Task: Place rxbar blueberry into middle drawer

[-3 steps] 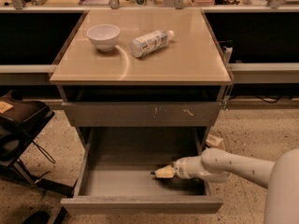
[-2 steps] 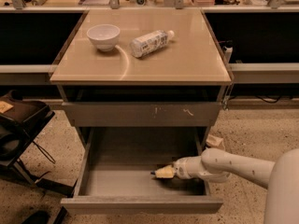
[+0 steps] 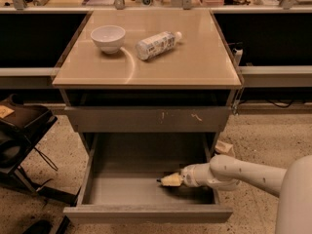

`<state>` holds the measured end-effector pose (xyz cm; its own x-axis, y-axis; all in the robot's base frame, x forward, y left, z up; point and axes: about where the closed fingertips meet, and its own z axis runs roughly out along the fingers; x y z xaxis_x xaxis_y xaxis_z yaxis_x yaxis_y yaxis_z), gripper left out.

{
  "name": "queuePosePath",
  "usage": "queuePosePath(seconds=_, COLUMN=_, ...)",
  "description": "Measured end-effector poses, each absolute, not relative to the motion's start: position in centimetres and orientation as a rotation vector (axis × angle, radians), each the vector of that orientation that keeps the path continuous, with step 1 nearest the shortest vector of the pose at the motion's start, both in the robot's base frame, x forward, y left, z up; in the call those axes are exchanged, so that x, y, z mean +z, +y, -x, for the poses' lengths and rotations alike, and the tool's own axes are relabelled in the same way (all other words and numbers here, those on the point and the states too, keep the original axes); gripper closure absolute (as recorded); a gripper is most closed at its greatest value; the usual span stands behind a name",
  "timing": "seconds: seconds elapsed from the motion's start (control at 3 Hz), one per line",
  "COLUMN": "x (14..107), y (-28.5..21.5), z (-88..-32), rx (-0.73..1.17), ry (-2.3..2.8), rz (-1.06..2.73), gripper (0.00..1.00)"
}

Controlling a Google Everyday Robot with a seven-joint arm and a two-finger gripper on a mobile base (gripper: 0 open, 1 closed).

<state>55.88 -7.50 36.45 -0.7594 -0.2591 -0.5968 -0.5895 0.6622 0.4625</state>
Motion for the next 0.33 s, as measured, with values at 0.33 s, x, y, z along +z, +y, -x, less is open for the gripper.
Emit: queuePosePath(seconds=0.33, x=36.44, y=-7.50, z=-55.87, rx=0.905, ry=2.390, rz=0.659, gripper=0.00)
